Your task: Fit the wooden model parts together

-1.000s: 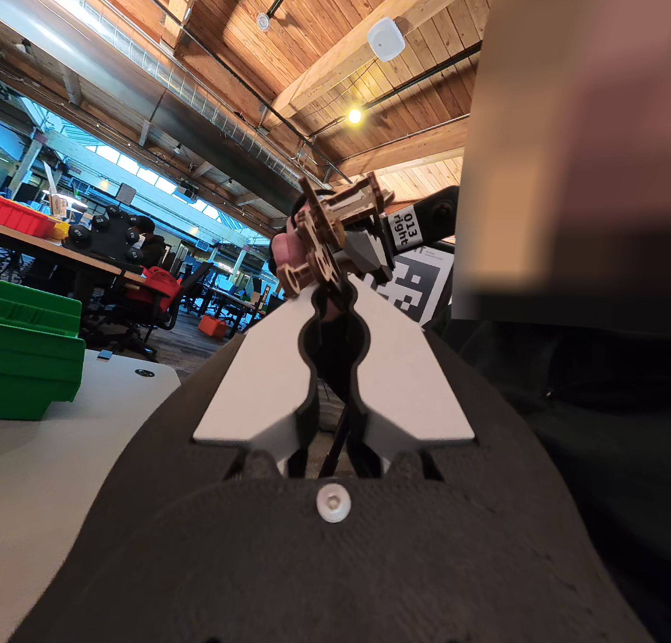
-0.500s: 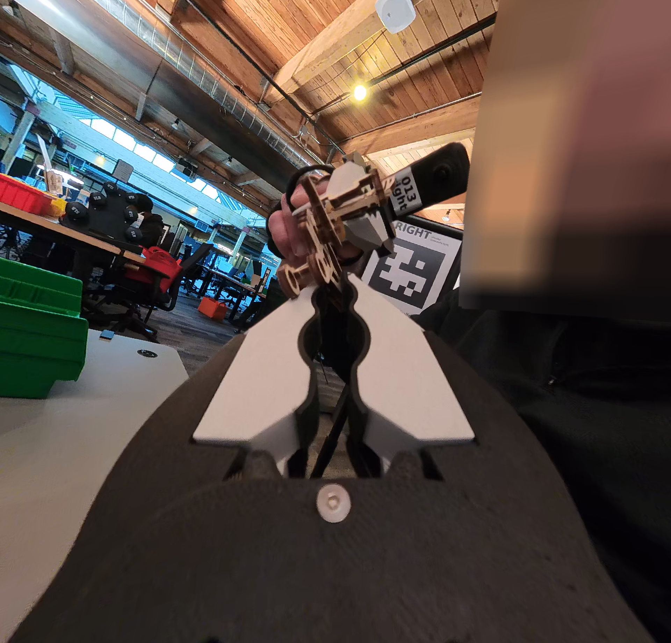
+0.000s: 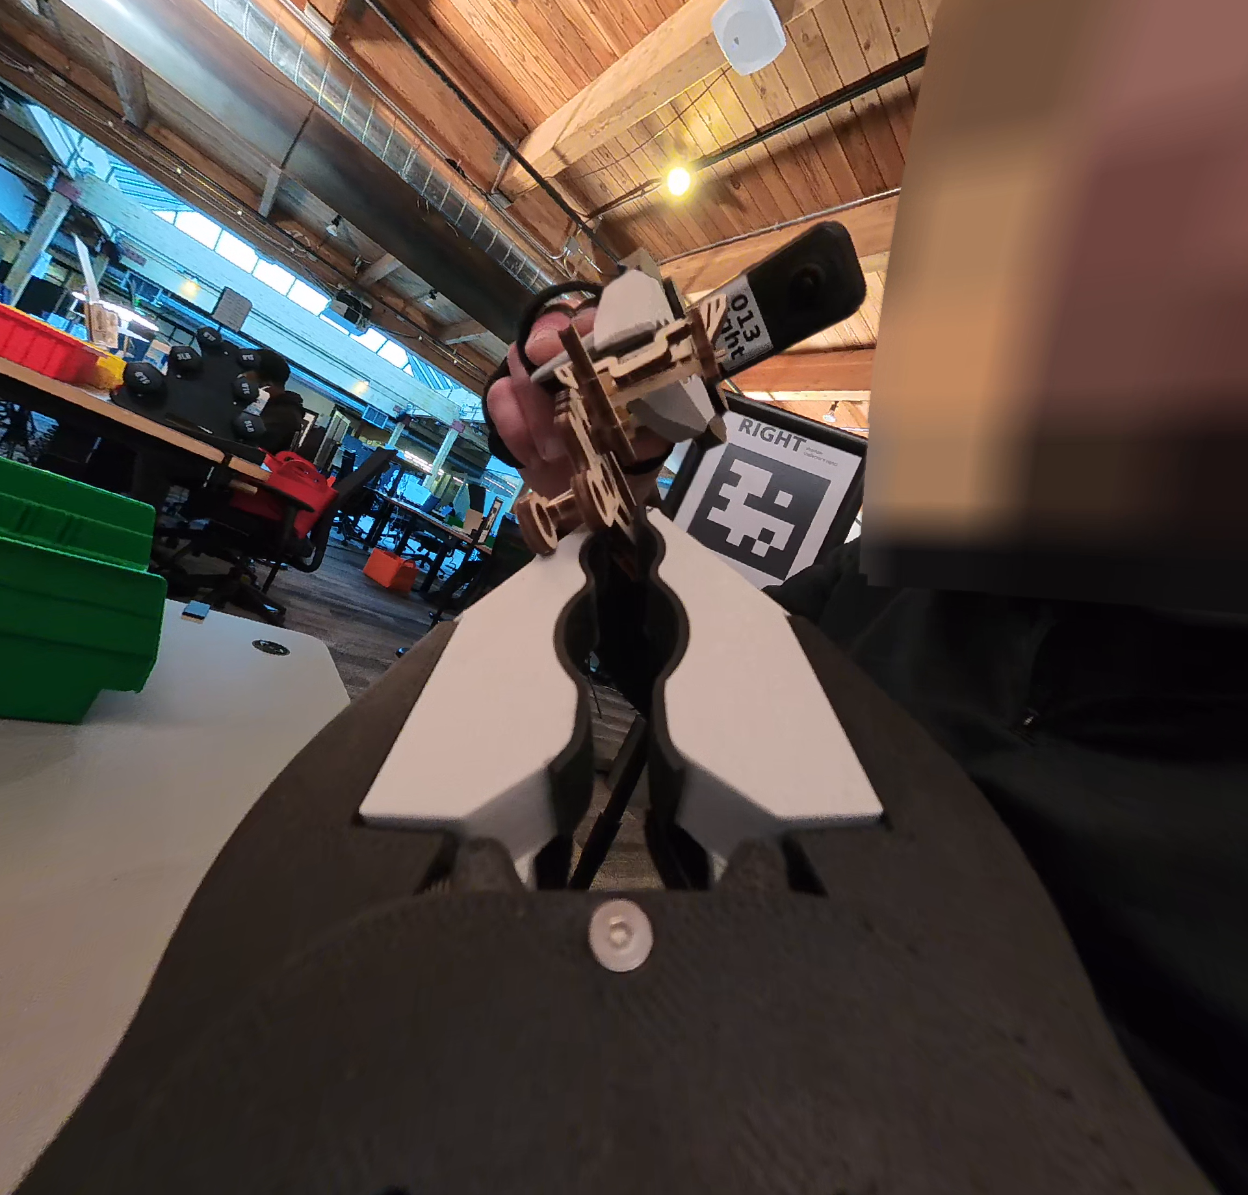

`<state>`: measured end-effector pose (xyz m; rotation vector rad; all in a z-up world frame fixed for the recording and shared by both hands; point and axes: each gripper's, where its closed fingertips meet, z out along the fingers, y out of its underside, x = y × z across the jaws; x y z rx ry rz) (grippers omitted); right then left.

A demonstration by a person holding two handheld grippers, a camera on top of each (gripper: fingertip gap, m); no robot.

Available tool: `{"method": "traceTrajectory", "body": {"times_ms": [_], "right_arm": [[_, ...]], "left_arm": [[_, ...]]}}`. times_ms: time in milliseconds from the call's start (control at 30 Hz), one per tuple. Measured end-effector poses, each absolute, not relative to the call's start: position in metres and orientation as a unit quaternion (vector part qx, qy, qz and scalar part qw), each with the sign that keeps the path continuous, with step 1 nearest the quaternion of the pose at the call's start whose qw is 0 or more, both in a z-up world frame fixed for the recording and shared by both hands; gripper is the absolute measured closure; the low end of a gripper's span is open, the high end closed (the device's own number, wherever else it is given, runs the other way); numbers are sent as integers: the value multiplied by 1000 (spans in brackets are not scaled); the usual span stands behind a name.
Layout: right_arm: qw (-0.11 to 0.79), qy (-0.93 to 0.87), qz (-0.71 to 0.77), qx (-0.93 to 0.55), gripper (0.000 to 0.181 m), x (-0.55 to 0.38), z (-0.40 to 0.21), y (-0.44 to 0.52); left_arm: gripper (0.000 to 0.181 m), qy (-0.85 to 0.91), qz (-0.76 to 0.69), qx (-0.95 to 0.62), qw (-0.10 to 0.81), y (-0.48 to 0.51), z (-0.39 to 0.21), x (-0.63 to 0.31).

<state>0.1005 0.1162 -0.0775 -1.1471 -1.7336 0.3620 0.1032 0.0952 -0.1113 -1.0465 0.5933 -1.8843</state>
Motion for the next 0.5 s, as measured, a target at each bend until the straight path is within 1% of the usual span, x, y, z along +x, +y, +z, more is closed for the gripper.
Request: {"method": "traceTrajectory", "body": {"times_ms": [133, 200, 367, 500], "right_arm": [[492, -711, 156, -478, 165, 103, -76, 117], [496, -708, 157, -477, 164, 104, -75, 116], [501, -697, 175, -482, 178, 108, -70, 116], [498, -695, 179, -487, 181, 106, -70, 118]], "left_arm": [[176, 237, -759, -421, 437, 95, -111, 105], [176, 237, -760, -420, 436, 95, -112, 105], [176, 235, -762, -420, 434, 95, -112, 106], [176, 230, -764, -420, 433, 97, -112, 105]]}}
